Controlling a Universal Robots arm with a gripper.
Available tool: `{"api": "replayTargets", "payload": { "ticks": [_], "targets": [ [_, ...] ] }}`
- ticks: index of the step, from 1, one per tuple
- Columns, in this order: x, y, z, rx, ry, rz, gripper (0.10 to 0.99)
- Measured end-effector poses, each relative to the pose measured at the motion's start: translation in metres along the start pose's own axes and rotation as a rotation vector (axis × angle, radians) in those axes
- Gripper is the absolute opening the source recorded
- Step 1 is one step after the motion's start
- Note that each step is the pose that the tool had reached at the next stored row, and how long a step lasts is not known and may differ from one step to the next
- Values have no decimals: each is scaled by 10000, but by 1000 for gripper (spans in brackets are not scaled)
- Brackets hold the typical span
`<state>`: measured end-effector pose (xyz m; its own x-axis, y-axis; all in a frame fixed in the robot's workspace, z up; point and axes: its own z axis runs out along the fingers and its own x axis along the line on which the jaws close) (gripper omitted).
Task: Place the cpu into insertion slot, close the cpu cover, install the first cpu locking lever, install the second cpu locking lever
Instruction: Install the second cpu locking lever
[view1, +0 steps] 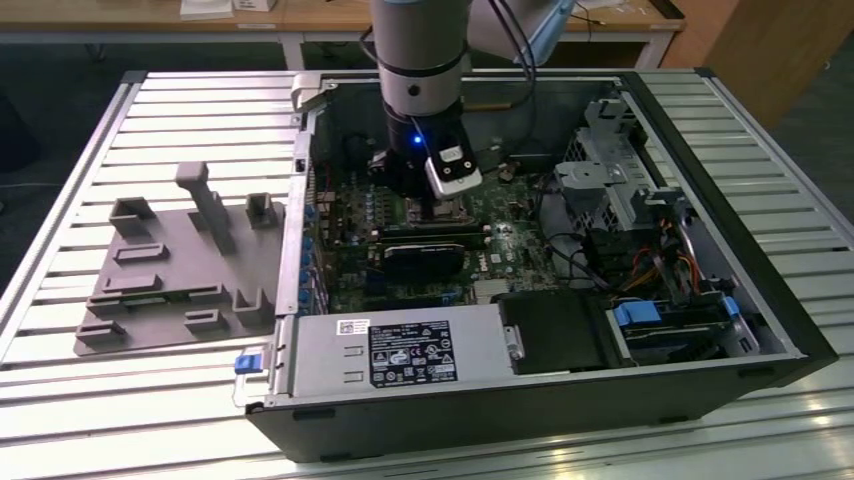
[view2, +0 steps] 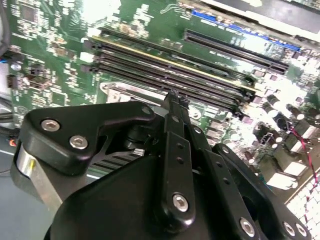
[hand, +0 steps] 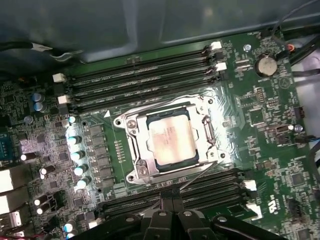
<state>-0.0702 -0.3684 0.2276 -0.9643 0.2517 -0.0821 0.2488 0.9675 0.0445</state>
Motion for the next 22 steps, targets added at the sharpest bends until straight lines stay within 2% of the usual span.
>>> {"api": "replayTargets", "payload": {
  "ticks": [5, 10, 14, 22],
  "targets": [
    [9, -28, 35, -120, 31, 12, 102],
    [9, -30, 36, -152, 38, 15, 102],
    [16, -56, 53, -400, 79, 37, 102],
    [15, -109, 108, -684, 153, 64, 102]
  ]
}}
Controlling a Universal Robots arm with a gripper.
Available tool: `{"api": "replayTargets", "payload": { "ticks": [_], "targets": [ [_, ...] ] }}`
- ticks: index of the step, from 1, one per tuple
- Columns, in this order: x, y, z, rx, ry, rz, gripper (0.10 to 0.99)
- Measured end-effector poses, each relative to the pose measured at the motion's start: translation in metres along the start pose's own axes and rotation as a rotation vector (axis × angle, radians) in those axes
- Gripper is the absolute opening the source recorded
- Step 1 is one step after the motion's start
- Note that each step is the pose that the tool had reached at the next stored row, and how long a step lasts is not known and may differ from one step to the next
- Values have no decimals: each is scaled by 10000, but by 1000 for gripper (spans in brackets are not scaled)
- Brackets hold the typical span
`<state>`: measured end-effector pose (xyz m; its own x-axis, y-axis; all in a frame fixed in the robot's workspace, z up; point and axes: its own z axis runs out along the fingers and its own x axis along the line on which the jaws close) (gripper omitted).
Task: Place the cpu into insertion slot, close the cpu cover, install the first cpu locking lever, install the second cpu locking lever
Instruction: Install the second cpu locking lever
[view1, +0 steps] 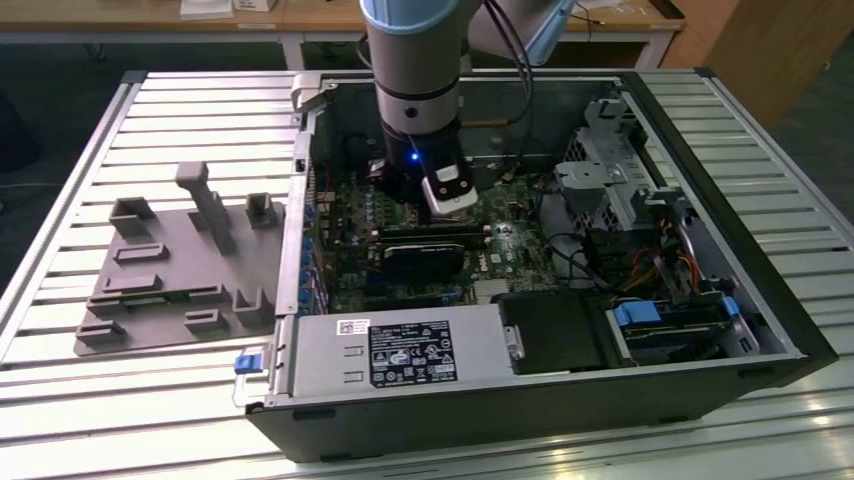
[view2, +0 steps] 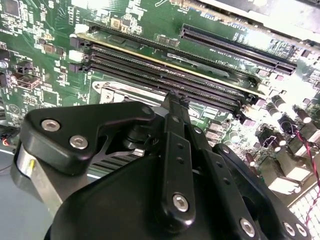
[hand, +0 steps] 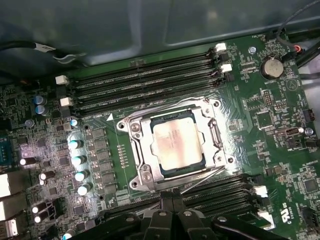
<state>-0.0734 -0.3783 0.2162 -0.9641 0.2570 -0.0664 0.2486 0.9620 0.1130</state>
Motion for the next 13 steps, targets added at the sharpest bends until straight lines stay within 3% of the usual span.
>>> {"api": "replayTargets", "payload": {
  "ticks": [8, 13],
  "targets": [
    [58, -93, 28, -454, 106, 40, 102],
    [67, -157, 38, -895, 219, 86, 102]
  ]
}}
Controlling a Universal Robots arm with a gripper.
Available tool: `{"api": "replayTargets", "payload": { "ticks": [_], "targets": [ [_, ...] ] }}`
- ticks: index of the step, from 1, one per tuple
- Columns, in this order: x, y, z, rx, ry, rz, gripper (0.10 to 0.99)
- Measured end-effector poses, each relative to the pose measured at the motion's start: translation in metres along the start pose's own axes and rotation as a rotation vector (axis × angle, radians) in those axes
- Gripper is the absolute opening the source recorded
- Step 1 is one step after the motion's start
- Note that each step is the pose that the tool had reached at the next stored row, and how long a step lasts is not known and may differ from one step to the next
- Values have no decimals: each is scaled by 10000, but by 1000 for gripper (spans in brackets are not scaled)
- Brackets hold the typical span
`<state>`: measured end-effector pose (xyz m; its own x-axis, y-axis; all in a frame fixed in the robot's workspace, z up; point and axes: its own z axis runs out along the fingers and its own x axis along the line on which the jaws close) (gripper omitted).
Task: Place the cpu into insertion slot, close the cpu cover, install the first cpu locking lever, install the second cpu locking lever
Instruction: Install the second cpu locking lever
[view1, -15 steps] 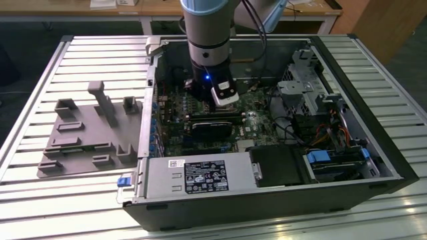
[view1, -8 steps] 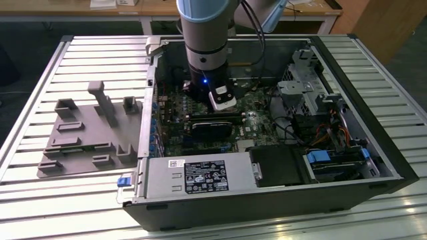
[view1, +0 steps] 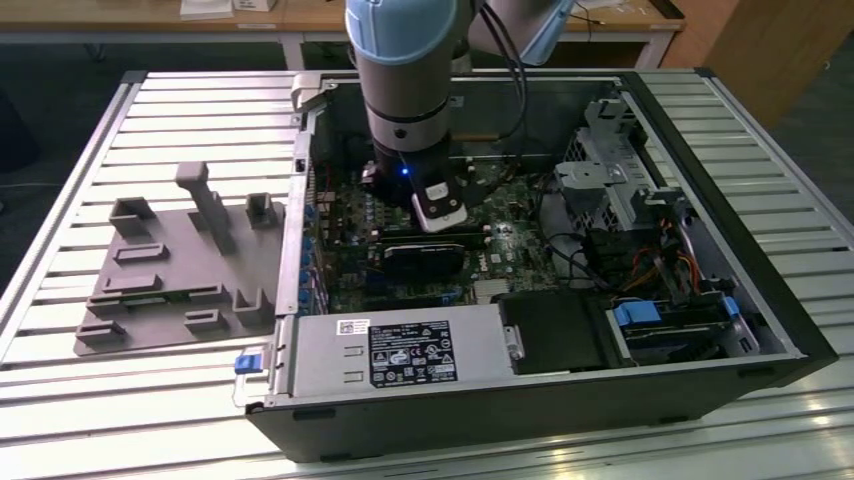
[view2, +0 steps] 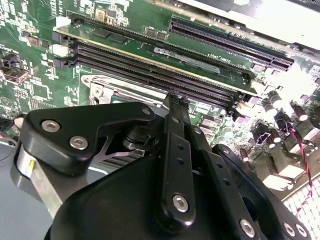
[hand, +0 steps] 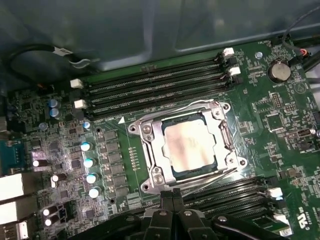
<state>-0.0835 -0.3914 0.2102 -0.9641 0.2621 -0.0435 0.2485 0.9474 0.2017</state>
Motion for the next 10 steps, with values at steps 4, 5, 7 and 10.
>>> {"api": "replayTargets", "payload": {
  "ticks": [4, 5, 7, 10],
  "targets": [
    [4, -63, 9, -273, 70, 27, 102],
    [3, -79, 11, -331, 86, 32, 102],
    [5, -103, 19, -451, 117, 44, 102],
    [15, -126, 35, -610, 157, 60, 102]
  ]
}}
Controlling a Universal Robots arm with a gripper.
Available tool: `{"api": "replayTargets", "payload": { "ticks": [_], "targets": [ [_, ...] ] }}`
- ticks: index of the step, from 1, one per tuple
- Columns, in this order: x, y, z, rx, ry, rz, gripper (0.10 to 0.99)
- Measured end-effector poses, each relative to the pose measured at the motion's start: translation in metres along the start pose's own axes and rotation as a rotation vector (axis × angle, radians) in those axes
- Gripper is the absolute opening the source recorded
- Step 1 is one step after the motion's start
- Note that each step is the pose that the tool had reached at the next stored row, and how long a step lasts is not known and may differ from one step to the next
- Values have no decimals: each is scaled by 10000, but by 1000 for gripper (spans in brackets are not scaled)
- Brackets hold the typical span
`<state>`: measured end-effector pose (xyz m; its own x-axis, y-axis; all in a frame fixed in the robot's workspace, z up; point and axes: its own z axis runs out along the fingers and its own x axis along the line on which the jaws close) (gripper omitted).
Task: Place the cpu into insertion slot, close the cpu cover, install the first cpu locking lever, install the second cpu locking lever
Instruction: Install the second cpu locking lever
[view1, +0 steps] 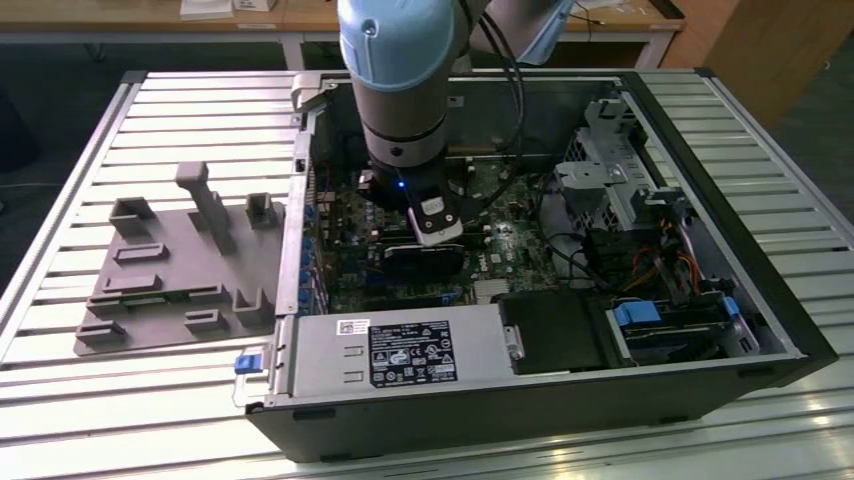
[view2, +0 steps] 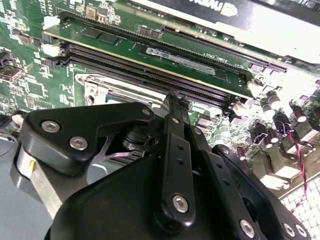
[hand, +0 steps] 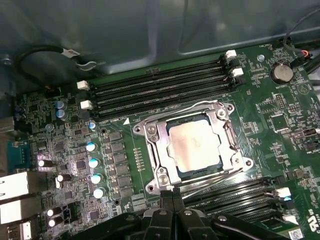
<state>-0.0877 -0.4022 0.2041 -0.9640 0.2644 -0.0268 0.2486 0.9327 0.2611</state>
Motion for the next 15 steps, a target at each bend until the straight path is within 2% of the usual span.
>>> {"api": "replayTargets", "payload": {
  "ticks": [9, 15],
  "targets": [
    [43, -42, 83, -251, 66, 24, 102],
    [87, -65, 126, -477, 123, 45, 102]
  ]
}}
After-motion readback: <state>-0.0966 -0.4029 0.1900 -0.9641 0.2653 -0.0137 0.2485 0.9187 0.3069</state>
